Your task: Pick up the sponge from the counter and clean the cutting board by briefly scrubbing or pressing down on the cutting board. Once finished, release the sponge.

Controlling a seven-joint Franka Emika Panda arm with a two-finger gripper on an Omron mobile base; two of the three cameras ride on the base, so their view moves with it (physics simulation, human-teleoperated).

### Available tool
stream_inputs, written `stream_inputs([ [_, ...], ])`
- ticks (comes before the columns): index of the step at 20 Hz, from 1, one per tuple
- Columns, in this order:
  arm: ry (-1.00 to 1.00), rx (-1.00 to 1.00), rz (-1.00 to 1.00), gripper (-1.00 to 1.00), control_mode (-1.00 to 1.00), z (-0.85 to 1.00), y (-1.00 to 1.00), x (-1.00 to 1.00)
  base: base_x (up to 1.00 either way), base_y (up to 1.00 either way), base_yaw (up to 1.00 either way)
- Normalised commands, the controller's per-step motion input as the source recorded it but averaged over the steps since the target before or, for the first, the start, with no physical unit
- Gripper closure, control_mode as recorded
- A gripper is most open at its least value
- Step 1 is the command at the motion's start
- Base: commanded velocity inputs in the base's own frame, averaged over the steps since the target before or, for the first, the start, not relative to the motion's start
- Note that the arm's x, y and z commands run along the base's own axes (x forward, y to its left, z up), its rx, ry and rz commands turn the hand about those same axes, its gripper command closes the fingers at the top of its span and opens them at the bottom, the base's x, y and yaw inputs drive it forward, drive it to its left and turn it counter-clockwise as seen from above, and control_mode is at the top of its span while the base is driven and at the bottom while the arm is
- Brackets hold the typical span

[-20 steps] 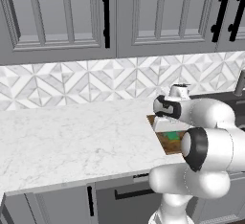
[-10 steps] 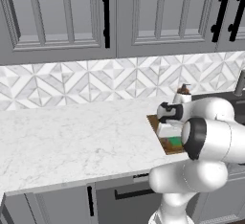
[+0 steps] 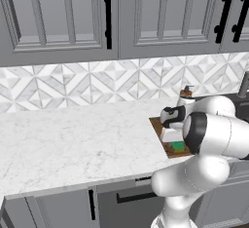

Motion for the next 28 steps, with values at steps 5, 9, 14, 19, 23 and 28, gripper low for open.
stream_inputs([
  [5, -0.11, 0.0, 0.0, 1.0, -1.0, -0.1, 0.0, 0.02, 0.0, 0.0, 0.0],
  [9, -0.07, 0.0, -0.01, 1.0, -1.0, 0.01, 0.0, 0.14, 0.0, 0.0, 0.0],
  [14, -0.01, 0.0, -0.01, 1.0, -1.0, -0.02, 0.0, 0.1, 0.0, 0.0, 0.0],
  [19, 0.0, 0.0, 0.0, 1.0, -1.0, -0.36, 0.0, 0.08, 0.0, 0.0, 0.0],
  [23, -0.02, 0.0, 0.0, 1.0, -1.0, 0.16, 0.0, 0.16, 0.0, 0.0, 0.0],
  [28, 0.0, 0.0, 0.0, 1.0, -1.0, 0.32, 0.0, 0.46, 0.0, 0.0, 0.0],
])
